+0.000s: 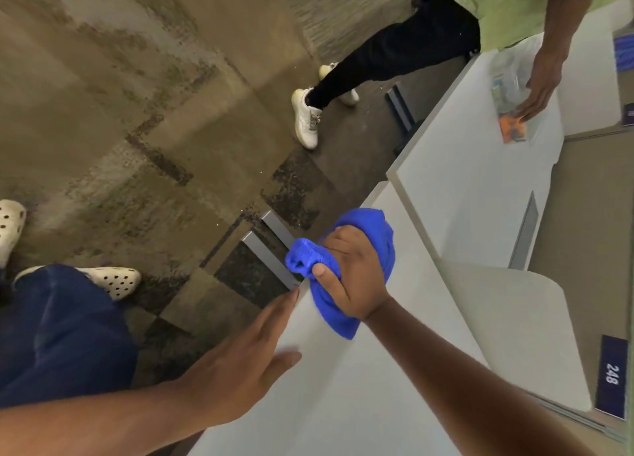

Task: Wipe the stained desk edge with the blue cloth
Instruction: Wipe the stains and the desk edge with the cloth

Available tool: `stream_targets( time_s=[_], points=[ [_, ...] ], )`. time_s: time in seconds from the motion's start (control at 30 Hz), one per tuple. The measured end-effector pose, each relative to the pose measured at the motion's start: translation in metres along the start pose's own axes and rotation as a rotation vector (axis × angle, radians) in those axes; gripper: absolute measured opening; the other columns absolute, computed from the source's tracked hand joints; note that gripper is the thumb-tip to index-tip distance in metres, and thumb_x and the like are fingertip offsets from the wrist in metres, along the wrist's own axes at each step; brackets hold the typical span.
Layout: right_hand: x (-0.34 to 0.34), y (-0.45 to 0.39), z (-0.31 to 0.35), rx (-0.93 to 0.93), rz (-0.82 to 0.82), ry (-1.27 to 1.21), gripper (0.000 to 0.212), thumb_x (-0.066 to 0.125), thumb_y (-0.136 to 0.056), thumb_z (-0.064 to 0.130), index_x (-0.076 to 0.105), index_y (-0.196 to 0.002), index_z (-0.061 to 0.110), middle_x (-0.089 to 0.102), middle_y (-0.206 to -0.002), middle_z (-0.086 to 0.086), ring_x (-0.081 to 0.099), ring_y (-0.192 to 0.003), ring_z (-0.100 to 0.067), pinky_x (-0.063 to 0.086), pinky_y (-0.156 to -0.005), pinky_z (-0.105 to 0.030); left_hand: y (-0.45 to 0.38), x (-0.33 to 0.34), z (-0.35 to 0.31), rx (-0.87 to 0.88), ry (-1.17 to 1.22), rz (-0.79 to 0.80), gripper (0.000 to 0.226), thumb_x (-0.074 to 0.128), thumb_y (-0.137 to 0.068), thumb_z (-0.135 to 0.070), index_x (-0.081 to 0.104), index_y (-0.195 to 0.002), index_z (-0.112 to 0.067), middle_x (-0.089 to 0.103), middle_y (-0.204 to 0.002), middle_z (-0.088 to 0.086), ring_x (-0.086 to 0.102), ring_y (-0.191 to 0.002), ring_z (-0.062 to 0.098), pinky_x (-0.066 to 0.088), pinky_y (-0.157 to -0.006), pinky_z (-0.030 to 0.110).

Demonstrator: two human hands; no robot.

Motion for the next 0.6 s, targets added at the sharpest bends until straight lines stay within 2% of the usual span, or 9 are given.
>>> stream_targets(
  time_s=[0.1,0.2,0.3,0.37,0.43,0.53,0.6],
  points=[
    [-0.004,-0.008,-0.016,-0.128,0.065,0.045,0.064,0.034,-0.106,0.054,0.068,-0.082,0.005,0.066,-0.077,-0.009,0.056,-0.075,-0.027,0.044,-0.087,-0.041,0.001,0.007,0.006,-0.042,-0.008,-0.043,0.081,0.042,-0.103,-0.064,-0.02,-0.154,-0.053,-0.016,-0.156,-0.044,-0.017,-0.131,-0.041,-0.006,-0.105,-0.009],
    [-0.024,-0.033,-0.047,-0.083,0.056,0.076,0.048,0.048,-0.099,0.044,0.064,-0.078,0.004,0.062,-0.073,-0.009,0.054,-0.072,-0.03,0.045,-0.082,-0.044,0.0,0.009,0.006,-0.083,0.011,-0.032,0.077,0.036,-0.099,-0.074,-0.028,-0.143,-0.072,-0.024,-0.142,-0.063,-0.017,-0.123,-0.046,-0.007,-0.101,-0.011],
    [-0.043,-0.051,-0.079,0.186,-0.138,0.018,0.042,0.049,-0.101,0.039,0.053,-0.071,0.011,0.051,-0.07,-0.006,0.047,-0.07,-0.028,0.044,-0.077,-0.047,-0.002,0.01,0.006,-0.112,0.024,0.001,0.075,0.028,-0.095,-0.081,-0.034,-0.137,-0.076,-0.029,-0.135,-0.067,-0.013,-0.127,-0.039,-0.001,-0.112,0.002],
    [-0.045,-0.059,-0.09,0.421,-0.234,-0.01,0.045,0.045,-0.103,0.044,0.051,-0.073,0.012,0.052,-0.071,-0.004,0.049,-0.07,-0.027,0.045,-0.076,-0.045,-0.002,0.011,0.006,-0.094,0.033,-0.005,0.075,0.029,-0.098,-0.079,-0.033,-0.14,-0.074,-0.026,-0.142,-0.063,-0.002,-0.14,-0.025,0.008,-0.119,0.015],
    [-0.041,-0.059,-0.092,0.565,-0.276,-0.001,0.05,0.042,-0.105,0.048,0.051,-0.074,0.011,0.053,-0.068,-0.002,0.049,-0.067,-0.023,0.043,-0.071,-0.041,-0.001,0.01,0.007,-0.085,0.037,0.0,0.076,0.03,-0.099,-0.078,-0.032,-0.142,-0.073,-0.024,-0.143,-0.06,0.01,-0.143,-0.014,0.015,-0.119,0.022],
    [-0.041,-0.044,-0.1,0.82,-0.36,-0.004,0.057,0.038,-0.108,0.053,0.055,-0.075,0.011,0.053,-0.064,0.004,0.05,-0.063,-0.015,0.035,-0.065,-0.033,-0.002,0.007,0.006,-0.091,0.035,0.016,0.077,0.028,-0.096,-0.082,-0.033,-0.142,-0.073,-0.028,-0.132,-0.066,0.016,-0.141,-0.009,0.018,-0.117,0.024],
    [-0.041,-0.026,-0.11,0.989,-0.37,-0.01,0.061,0.034,-0.109,0.054,0.055,-0.075,0.008,0.052,-0.063,0.003,0.047,-0.06,-0.01,0.033,-0.063,-0.032,-0.002,0.006,0.005,-0.083,0.035,0.024,0.078,0.027,-0.095,-0.084,-0.034,-0.141,-0.073,-0.031,-0.13,-0.065,0.017,-0.148,-0.004,0.017,-0.118,0.025]
  ],
)
Point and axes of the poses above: each hand's wrist, its own y-axis away from the middle knuckle, its own x-axis out of the palm, z = x × y, the point moved 3 cm from there along -y, towards the middle knuckle
